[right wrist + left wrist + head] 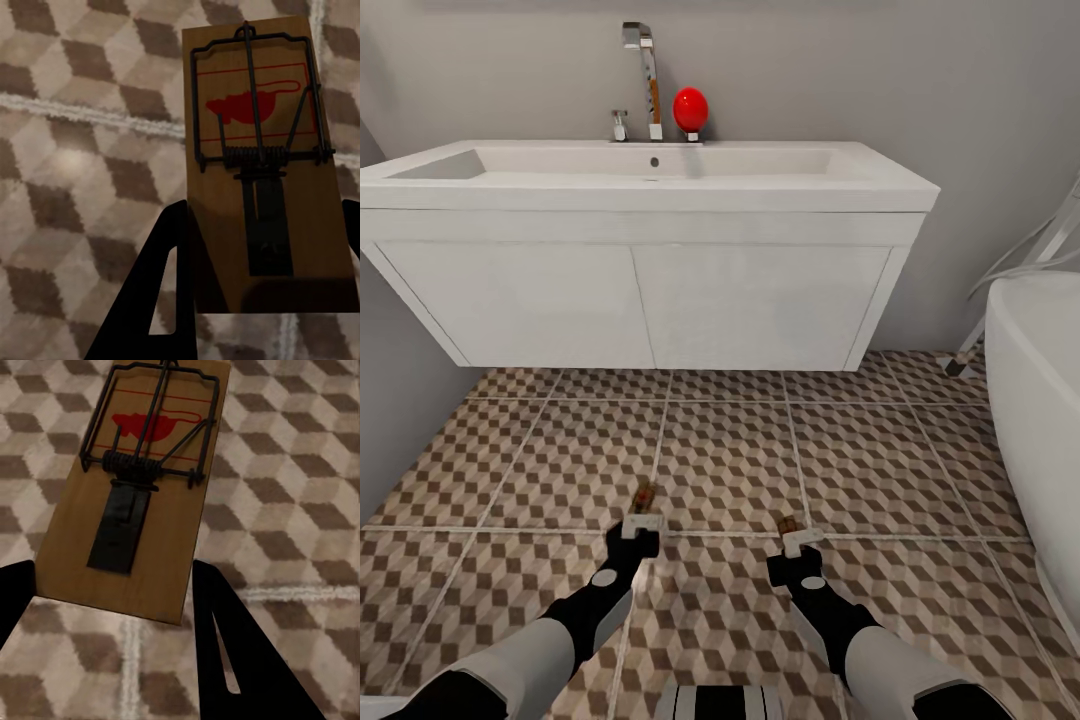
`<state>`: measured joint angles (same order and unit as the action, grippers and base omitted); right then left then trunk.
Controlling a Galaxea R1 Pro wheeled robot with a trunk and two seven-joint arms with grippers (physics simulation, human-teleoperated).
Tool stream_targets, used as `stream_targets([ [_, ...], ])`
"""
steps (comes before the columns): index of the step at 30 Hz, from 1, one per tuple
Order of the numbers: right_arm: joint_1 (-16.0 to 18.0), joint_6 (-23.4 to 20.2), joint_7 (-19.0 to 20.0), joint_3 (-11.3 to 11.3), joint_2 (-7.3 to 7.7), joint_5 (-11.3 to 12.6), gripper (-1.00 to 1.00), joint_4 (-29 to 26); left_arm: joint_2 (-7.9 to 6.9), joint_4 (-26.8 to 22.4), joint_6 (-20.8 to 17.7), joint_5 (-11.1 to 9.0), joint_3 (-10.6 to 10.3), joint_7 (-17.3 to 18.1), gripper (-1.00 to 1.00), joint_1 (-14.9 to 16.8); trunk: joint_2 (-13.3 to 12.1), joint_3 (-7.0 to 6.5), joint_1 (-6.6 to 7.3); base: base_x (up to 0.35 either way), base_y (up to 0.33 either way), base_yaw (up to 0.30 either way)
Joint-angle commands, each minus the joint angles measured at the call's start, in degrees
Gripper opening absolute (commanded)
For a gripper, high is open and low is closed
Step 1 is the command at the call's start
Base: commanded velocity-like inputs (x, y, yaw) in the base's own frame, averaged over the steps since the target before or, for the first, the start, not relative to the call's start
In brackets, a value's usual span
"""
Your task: Take the four mousetraps from the cabinet in the bathroom and place them on the bathroom floor. Make sure all four end up on the same floor surface, and ensure that at least two of them are either under or directly next to the same bathroom sink.
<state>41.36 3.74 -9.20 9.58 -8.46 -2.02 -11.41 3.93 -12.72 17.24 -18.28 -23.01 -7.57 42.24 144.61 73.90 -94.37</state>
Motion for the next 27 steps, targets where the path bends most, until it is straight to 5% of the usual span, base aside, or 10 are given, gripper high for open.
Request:
stream_targets([
  [1,0.04,0.09,-0.38,0.26,-0.01,-0.19,-1.00,0.07,-0.02,-0.01,-1.74,-0.23,-0.41,-0.34,-1.00,0.04,0.02,0.04,0.01,0.000,0.000,0.000],
  [5,0.04,0.11,-0.38,0.26,-0.05,-0.18,-1.00,0.06,-0.11,-0.93,-10.82,-0.17,-0.33,-0.22,-1.00,0.04,0.02,0.04,0.01,0.000,0.000,0.000],
  [8,0.04,0.11,-0.38,0.26,-0.06,-0.18,-1.00,0.06,-0.19,-2.27,-13.47,-0.16,-0.30,-0.12,-1.00,0.04,0.02,0.04,0.01,0.000,0.000,0.000],
  [27,0.04,0.13,-0.38,0.26,0.11,-0.18,-1.00,-0.02,0.10,-3.54,-14.94,-0.34,0.02,0.03,-1.00,0.04,0.02,0.04,0.01,0.000,0.000,0.000],
])
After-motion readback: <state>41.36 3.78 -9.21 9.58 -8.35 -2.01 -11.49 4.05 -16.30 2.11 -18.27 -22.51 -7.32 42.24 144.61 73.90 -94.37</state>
